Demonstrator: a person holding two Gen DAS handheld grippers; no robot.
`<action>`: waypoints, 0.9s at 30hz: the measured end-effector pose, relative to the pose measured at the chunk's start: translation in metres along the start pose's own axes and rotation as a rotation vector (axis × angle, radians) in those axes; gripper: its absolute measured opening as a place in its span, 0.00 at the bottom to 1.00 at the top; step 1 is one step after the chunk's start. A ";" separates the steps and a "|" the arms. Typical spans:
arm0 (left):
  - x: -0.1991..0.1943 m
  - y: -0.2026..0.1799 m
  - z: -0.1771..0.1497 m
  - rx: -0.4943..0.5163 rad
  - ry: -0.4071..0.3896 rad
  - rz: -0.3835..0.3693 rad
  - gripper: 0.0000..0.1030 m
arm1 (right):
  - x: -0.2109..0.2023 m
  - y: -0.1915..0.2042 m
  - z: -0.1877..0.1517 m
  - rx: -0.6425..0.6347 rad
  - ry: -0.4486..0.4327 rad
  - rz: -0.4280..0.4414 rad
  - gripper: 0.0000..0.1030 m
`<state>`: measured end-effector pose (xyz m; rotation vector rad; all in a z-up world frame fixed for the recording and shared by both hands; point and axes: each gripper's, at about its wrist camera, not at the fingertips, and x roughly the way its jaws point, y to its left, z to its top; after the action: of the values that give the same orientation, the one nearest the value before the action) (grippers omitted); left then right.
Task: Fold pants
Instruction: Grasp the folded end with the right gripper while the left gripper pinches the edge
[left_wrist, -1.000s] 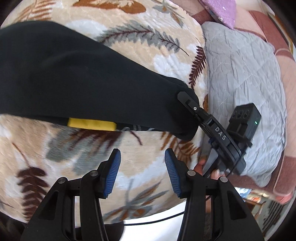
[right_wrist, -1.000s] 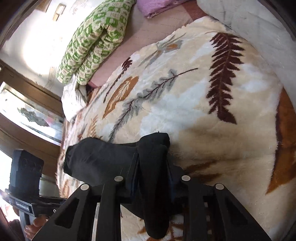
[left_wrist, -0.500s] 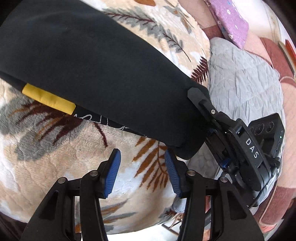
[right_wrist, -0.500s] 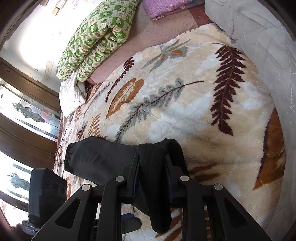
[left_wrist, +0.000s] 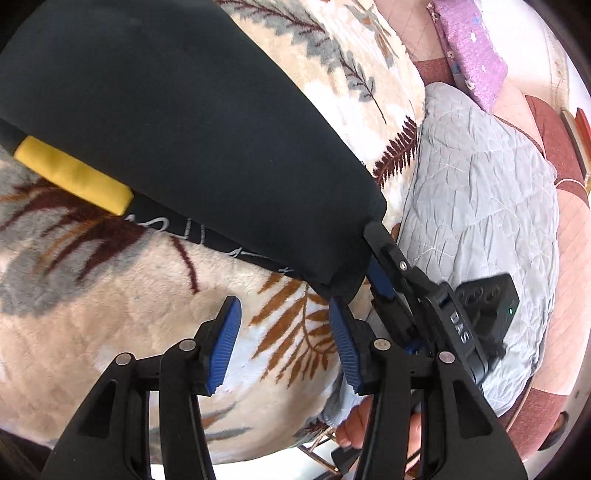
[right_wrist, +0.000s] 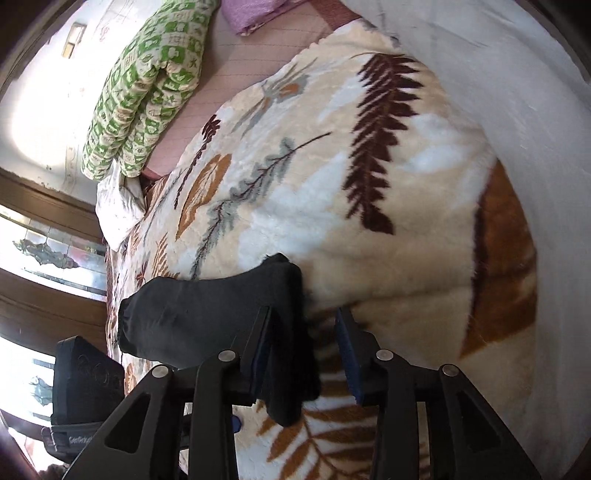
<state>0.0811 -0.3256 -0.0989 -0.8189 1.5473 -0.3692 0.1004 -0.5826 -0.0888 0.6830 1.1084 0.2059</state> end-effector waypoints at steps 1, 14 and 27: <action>0.002 -0.001 0.001 0.004 -0.010 -0.002 0.46 | -0.003 -0.003 -0.002 0.008 -0.007 0.005 0.36; 0.011 -0.003 0.026 0.039 -0.023 0.018 0.12 | -0.001 -0.009 0.002 0.039 -0.037 0.037 0.43; 0.015 -0.005 0.031 0.061 -0.005 0.017 0.10 | 0.035 0.002 0.015 0.068 0.016 0.183 0.36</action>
<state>0.1127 -0.3325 -0.1114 -0.7589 1.5299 -0.3996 0.1297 -0.5700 -0.1099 0.8457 1.0725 0.3316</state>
